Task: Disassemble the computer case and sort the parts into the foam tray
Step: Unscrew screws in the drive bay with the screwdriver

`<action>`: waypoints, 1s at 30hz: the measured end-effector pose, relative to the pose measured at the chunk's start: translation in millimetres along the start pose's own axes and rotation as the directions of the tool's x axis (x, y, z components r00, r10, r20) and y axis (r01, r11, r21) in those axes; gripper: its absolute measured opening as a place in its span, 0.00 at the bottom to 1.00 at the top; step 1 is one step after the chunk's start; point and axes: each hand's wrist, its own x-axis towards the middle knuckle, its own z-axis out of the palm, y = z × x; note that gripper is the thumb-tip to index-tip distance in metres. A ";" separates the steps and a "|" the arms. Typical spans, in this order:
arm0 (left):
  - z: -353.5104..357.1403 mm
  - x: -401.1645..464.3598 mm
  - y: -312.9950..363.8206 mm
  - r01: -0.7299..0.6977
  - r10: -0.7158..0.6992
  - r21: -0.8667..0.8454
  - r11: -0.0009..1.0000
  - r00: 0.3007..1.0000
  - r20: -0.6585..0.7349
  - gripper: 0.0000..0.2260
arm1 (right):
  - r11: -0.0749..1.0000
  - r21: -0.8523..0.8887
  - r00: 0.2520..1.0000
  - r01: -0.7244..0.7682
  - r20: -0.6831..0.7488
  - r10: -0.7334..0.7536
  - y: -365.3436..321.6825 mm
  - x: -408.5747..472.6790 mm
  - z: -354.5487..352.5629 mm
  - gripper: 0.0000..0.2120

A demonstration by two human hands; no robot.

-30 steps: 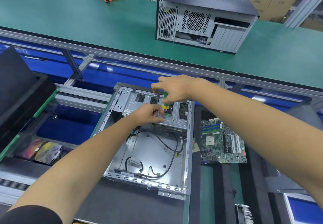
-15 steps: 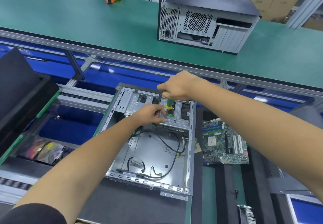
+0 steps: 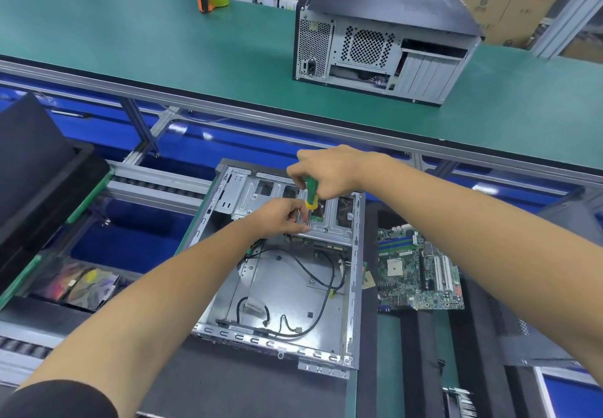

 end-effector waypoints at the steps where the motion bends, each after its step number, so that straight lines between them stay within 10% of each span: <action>1: -1.7 1.1 1.2 -0.002 0.002 0.027 1.000 1.000 0.019 0.10 | 1.000 -0.004 1.000 0.000 -0.009 0.000 0.3 0.2 0.7 0.12; 21: -5.4 17.1 27.8 -0.097 -0.035 0.502 0.859 0.968 0.248 0.06 | 0.999 0.042 0.994 -0.029 -0.106 0.033 33.7 -24.5 7.1 0.07; 26: -0.6 23.2 33.0 0.106 -0.107 0.060 0.993 0.994 0.016 0.08 | 0.996 0.075 0.996 -0.037 -0.083 0.043 39.6 -27.9 13.6 0.07; 30: 6.8 26.7 42.6 0.185 -0.244 -0.533 0.826 0.969 -0.042 0.14 | 0.995 0.091 0.997 -0.037 -0.067 0.043 43.1 -30.4 17.8 0.06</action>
